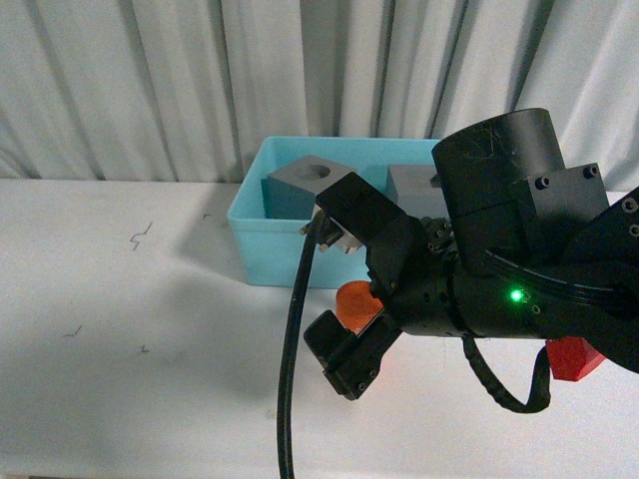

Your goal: Place gray and orange parts in blue box

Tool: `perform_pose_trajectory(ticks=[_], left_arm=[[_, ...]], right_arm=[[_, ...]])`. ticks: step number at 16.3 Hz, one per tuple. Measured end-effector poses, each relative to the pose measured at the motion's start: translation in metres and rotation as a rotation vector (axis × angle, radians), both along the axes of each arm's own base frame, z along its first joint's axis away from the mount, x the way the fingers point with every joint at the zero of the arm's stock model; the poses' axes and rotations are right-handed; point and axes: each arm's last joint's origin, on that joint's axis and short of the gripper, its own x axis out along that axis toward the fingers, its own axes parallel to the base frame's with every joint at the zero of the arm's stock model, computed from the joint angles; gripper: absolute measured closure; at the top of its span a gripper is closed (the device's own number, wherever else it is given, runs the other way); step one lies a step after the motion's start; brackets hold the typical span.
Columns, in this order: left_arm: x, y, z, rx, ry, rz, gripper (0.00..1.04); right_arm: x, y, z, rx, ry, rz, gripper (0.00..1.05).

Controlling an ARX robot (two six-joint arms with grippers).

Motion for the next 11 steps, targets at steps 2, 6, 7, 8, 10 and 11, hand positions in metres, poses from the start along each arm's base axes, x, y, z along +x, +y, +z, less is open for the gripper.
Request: perform_pose_trajectory(ticks=[2, 6, 7, 8, 10, 11], left_arm=[[0.0, 0.0, 0.0, 0.0, 0.0, 0.0, 0.07], [0.0, 0.0, 0.0, 0.0, 0.0, 0.0, 0.07], [0.0, 0.0, 0.0, 0.0, 0.0, 0.0, 0.07], [0.0, 0.0, 0.0, 0.0, 0.0, 0.0, 0.07], [0.0, 0.0, 0.0, 0.0, 0.0, 0.0, 0.07], [0.0, 0.0, 0.0, 0.0, 0.0, 0.0, 0.07]], right_arm=[[0.0, -0.001, -0.003, -0.018, 0.006, -0.028, 0.34], [-0.007, -0.005, 0.001, -0.025, 0.001, -0.043, 0.57], [-0.012, -0.007, 0.007, -0.027, -0.009, -0.046, 0.57], [-0.018, -0.01, 0.017, -0.007, -0.017, -0.048, 0.57], [-0.029, -0.017, 0.056, 0.099, -0.045, -0.061, 0.57], [-0.032, -0.021, 0.083, 0.159, -0.096, -0.064, 0.57]])
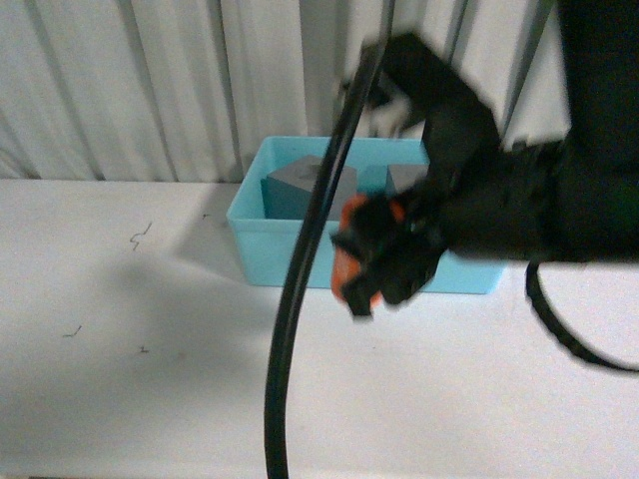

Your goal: Place gray and orange parts in blue box

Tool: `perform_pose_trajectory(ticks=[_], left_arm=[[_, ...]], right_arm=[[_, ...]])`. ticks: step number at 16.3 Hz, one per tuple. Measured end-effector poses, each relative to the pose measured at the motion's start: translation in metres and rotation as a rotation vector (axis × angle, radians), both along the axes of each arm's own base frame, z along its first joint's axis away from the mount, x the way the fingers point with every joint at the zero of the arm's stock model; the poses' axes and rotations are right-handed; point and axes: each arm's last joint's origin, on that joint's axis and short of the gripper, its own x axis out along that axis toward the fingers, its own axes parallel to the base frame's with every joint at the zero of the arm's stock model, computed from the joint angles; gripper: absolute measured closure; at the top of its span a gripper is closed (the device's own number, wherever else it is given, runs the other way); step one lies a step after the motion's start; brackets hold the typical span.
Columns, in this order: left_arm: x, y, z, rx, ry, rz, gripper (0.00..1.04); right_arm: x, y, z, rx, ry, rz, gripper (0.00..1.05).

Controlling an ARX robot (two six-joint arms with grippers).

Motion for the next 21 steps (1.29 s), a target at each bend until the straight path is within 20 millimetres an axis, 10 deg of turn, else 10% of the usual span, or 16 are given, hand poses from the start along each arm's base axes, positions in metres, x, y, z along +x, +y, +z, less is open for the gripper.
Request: perform_pose_trajectory(ticks=[4, 11, 14, 21], left_arm=[[0.0, 0.0, 0.0, 0.0, 0.0, 0.0, 0.07], [0.0, 0.0, 0.0, 0.0, 0.0, 0.0, 0.07], [0.0, 0.0, 0.0, 0.0, 0.0, 0.0, 0.07], [0.0, 0.0, 0.0, 0.0, 0.0, 0.0, 0.07]], right_arm=[[0.022, -0.026, 0.073, 0.081, -0.247, -0.134, 0.57], [0.095, 0.014, 0.047, 0.046, -0.219, -0.253, 0.57], [0.12, 0.026, 0.007, 0.007, -0.138, -0.334, 0.57], [0.144, 0.039, -0.048, -0.027, -0.043, -0.424, 0.57]])
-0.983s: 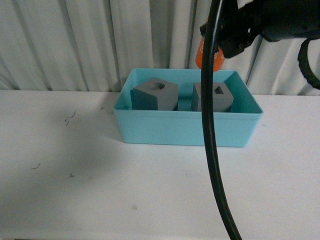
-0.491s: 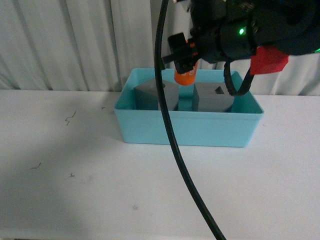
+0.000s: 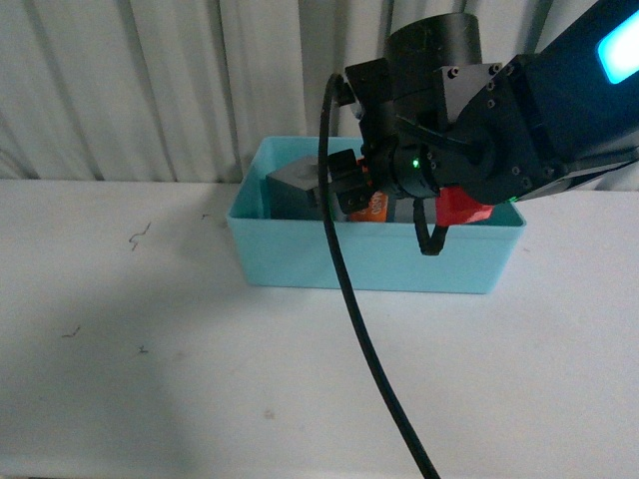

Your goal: Place gray and orange parts in blue box

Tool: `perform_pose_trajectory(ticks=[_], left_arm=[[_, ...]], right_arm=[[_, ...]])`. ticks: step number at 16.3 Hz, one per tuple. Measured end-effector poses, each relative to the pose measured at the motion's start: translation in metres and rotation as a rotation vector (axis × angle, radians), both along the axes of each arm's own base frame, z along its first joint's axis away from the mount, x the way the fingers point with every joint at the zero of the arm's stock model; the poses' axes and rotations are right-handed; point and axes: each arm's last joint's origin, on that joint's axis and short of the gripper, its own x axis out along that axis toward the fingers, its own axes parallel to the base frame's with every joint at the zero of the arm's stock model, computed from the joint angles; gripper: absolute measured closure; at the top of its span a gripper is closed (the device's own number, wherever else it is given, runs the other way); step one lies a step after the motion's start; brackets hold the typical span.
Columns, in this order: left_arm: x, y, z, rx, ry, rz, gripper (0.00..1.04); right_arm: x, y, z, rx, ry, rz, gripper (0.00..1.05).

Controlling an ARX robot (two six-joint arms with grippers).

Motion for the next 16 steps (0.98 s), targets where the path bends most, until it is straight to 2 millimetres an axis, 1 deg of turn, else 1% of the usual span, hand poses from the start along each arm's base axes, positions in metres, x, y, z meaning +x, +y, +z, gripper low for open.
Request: perform_pose_trajectory(ticks=[2, 6, 12, 13, 14, 15, 16], left_arm=[[0.0, 0.0, 0.0, 0.0, 0.0, 0.0, 0.07], [0.0, 0.0, 0.0, 0.0, 0.0, 0.0, 0.07], [0.0, 0.0, 0.0, 0.0, 0.0, 0.0, 0.07], [0.0, 0.0, 0.0, 0.0, 0.0, 0.0, 0.07], [0.0, 0.0, 0.0, 0.0, 0.0, 0.0, 0.07], [0.0, 0.0, 0.0, 0.0, 0.0, 0.0, 0.07], [0.0, 0.0, 0.0, 0.0, 0.0, 0.0, 0.07]], right_arm=[[0.006, 0.003, -0.012, -0.01, 0.018, -0.011, 0.57], [0.017, 0.006, -0.017, 0.003, 0.021, -0.028, 0.57], [0.021, 0.008, -0.023, 0.001, 0.032, -0.039, 0.57], [0.021, 0.008, -0.023, 0.001, 0.031, -0.039, 0.55], [0.021, 0.008, -0.022, 0.004, 0.025, -0.038, 0.43], [0.021, 0.008, -0.022, 0.011, 0.025, -0.035, 0.34], [0.022, 0.008, -0.021, 0.015, 0.012, -0.035, 0.21]])
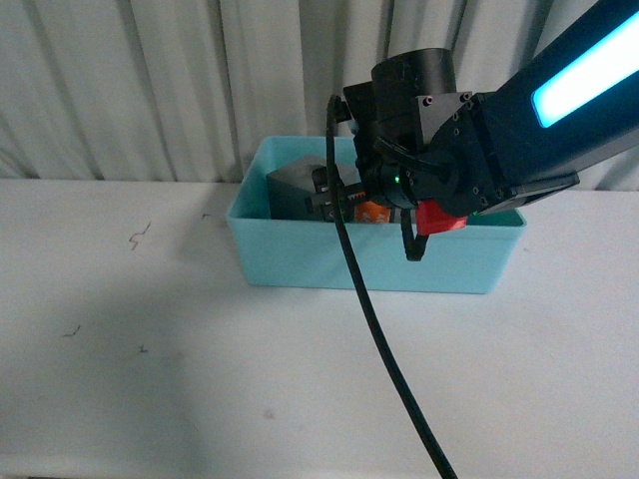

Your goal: Place gray and orange parts in blue box

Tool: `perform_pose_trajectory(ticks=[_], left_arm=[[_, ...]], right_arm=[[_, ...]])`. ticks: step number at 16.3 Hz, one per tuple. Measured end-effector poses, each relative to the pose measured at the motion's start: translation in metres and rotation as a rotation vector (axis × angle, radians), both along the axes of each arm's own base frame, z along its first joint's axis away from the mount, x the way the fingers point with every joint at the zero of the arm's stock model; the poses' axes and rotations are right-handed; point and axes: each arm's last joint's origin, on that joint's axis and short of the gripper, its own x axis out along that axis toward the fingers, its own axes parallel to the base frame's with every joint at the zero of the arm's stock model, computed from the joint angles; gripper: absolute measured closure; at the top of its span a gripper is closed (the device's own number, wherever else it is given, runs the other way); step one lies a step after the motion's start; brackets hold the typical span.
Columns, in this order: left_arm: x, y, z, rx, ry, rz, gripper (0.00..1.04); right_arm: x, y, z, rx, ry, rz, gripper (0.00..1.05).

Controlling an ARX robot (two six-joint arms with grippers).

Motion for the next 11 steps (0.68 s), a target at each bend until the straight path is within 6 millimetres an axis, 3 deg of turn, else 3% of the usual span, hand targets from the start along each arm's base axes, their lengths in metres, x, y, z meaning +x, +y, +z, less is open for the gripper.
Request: perform_pose_trajectory(ticks=[1, 4, 6, 9, 11], left_arm=[[0.0, 0.0, 0.0, 0.0, 0.0, 0.0, 0.07], [0.0, 0.0, 0.0, 0.0, 0.0, 0.0, 0.07], [0.0, 0.0, 0.0, 0.0, 0.0, 0.0, 0.07], [0.0, 0.0, 0.0, 0.0, 0.0, 0.0, 0.07], [0.0, 0.0, 0.0, 0.0, 0.0, 0.0, 0.07]], right_arm=[[0.0, 0.0, 0.0, 0.001, -0.002, 0.0, 0.09], [0.0, -0.004, 0.001, 0.011, -0.023, -0.004, 0.06], [-0.003, -0.009, 0.012, 0.023, -0.057, 0.002, 0.06], [-0.026, -0.029, 0.07, 0.069, -0.203, 0.005, 0.06], [-0.065, -0.059, 0.113, 0.112, -0.247, -0.028, 0.06]])
